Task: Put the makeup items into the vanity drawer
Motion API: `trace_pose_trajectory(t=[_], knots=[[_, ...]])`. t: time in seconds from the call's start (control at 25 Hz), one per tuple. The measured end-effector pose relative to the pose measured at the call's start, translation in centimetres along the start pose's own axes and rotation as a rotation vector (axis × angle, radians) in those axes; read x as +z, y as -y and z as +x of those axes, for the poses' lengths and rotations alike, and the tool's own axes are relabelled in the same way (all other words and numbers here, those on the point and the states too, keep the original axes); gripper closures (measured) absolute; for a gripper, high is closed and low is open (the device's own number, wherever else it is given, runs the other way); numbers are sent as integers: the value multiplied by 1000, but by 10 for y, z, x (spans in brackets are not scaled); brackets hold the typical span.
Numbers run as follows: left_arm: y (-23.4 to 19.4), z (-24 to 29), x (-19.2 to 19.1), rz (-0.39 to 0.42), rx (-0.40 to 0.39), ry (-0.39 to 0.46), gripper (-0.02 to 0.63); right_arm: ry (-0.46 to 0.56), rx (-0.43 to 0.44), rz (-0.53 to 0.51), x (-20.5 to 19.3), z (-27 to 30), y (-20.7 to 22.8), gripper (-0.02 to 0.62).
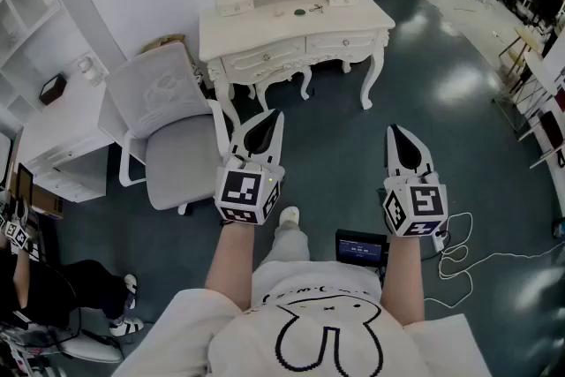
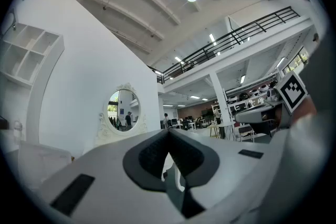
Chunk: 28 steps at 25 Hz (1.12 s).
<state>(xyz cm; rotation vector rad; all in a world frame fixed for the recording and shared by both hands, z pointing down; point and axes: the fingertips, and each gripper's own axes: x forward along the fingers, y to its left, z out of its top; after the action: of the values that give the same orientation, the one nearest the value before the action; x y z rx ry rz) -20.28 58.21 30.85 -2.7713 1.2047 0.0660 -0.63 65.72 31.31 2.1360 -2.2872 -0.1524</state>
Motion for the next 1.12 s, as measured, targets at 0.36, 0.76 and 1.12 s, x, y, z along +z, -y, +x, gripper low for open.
trace_pose_trajectory(t=[0.36,0.76,1.12], knots=[[-24,52,-13,-29,9,-6,584,-1,24,-1,-7,53,16,581],[-80,148,-24,-47,25,-3,584,-13,41,-18,-9,159,47,581],[-140,229,-36,-53,11,-7,584,-45,21,-34,-19,255,60,581]])
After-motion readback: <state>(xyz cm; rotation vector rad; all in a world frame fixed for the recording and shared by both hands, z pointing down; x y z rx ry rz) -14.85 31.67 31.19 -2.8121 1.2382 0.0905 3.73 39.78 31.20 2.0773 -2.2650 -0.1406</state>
